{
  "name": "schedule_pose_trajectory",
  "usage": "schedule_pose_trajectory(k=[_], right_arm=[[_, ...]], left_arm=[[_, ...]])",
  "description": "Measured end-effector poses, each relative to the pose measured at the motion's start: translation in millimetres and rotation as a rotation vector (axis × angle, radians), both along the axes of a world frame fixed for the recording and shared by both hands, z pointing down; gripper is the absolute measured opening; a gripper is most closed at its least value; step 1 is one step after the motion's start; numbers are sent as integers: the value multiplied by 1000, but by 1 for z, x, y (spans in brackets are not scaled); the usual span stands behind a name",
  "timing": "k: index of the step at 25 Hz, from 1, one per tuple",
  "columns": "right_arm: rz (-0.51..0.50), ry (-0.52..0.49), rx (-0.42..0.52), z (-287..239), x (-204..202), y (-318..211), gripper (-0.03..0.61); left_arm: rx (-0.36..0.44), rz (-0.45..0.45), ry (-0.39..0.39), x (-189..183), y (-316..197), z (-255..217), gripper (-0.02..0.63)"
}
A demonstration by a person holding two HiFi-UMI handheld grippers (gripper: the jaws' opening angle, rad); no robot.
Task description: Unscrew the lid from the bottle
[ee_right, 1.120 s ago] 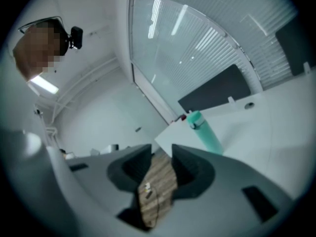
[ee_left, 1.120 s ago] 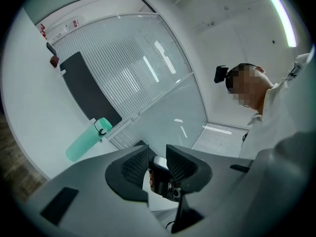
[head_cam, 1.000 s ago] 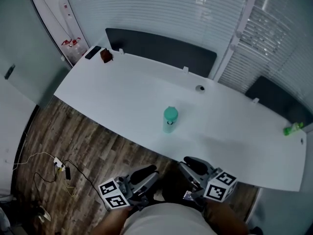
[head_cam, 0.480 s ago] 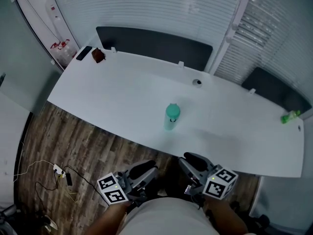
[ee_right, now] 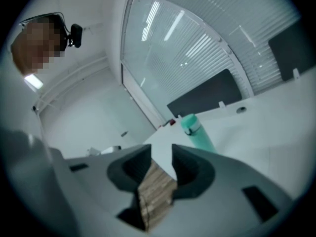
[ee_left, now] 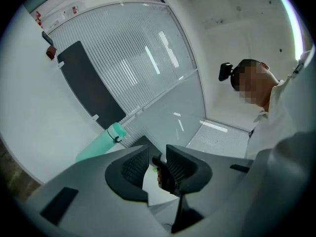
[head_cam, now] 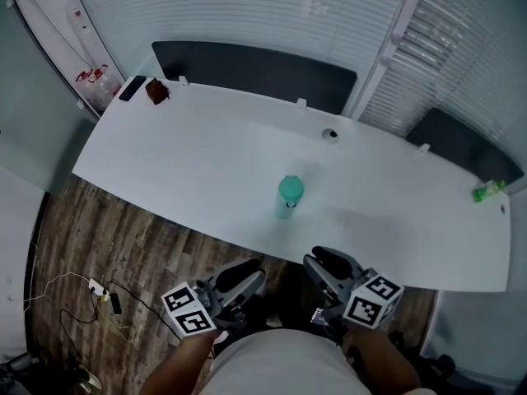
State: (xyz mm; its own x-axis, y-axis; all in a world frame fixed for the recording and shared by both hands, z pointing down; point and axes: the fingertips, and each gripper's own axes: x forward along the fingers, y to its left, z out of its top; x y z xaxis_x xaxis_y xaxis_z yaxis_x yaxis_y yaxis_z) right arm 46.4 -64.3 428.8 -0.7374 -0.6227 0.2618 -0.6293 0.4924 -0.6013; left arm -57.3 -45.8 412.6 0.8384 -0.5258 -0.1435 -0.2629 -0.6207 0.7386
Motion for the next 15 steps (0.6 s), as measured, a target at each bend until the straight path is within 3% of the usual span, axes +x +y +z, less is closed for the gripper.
schedule_pose_trajectory(k=[5, 10, 15], right_arm=[[2, 57, 56, -3, 3, -35, 124], [-5, 133, 95, 4, -2, -70, 126], [24, 261, 151, 15, 0, -102, 170]], left_arm=[[74, 6, -121, 6, -37, 10, 121], [135, 7, -297, 18, -73, 39, 125], [221, -3, -514, 32, -105, 70, 219]])
